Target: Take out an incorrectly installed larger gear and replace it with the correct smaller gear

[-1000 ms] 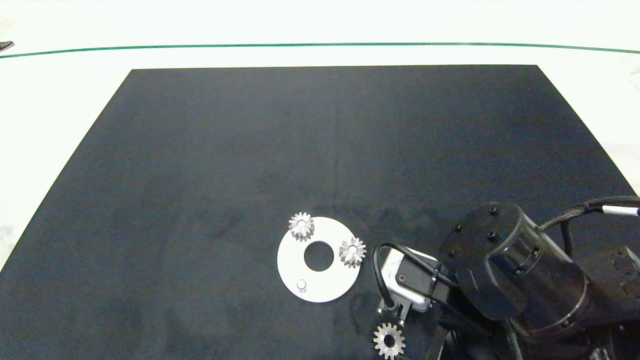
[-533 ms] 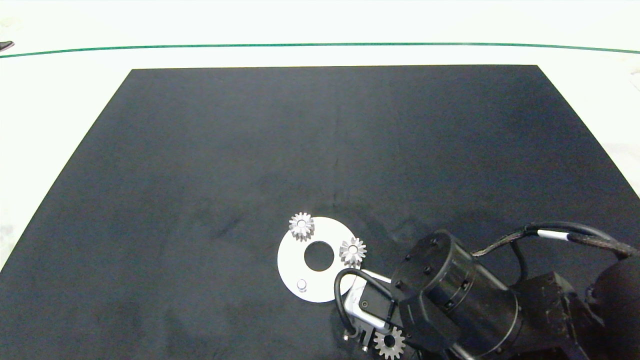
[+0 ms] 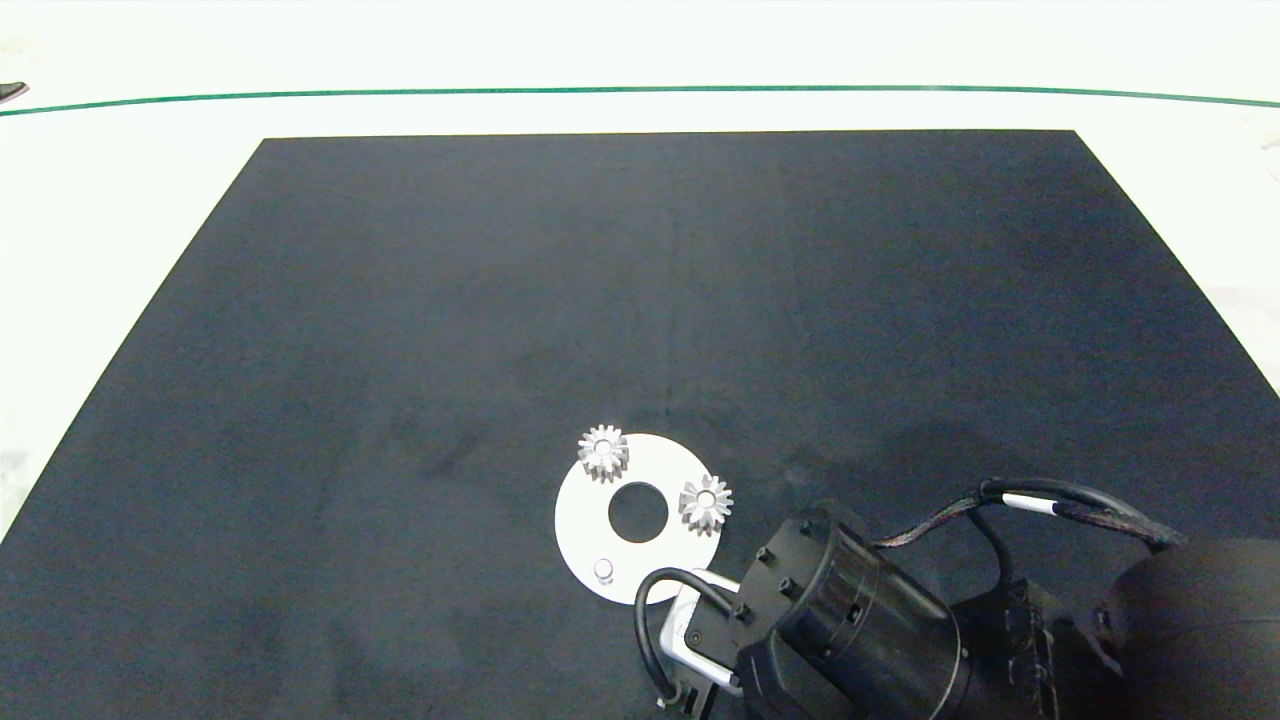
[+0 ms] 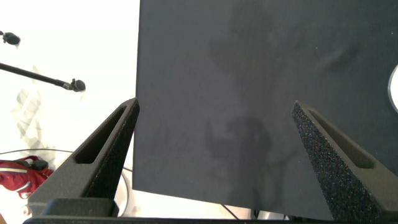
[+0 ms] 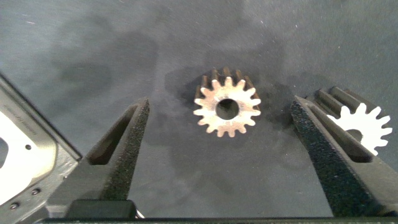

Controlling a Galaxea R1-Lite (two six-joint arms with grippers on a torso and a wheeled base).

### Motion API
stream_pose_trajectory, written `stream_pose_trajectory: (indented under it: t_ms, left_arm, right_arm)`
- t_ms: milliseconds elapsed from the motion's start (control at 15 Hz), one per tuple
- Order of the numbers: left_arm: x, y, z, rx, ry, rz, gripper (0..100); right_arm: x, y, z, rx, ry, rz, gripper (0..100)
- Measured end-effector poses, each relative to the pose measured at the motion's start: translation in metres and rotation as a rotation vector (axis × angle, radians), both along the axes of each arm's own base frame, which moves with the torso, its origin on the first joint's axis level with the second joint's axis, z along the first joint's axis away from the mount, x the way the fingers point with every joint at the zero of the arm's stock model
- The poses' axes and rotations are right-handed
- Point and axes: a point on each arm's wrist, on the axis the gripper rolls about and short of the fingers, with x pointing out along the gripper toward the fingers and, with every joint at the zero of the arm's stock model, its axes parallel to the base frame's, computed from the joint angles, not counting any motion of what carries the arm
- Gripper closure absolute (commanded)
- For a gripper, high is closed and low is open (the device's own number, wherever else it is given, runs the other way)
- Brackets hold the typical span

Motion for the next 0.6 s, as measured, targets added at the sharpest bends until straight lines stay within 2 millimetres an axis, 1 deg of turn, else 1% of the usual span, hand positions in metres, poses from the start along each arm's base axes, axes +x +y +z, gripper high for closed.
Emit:
stream_pose_trajectory:
  t_ms: [267, 600]
  left_arm:
    - [0.0, 0.0, 0.0, 0.0, 0.0, 0.0, 0]
    - [0.0, 0.0, 0.0, 0.0, 0.0, 0.0, 0]
  right_arm:
    - [0.007, 0.002, -0.007, -0.017, 0.009, -0.02, 20]
    - [0.012, 0.002, -0.009, -0.019, 0.011, -0.036, 30]
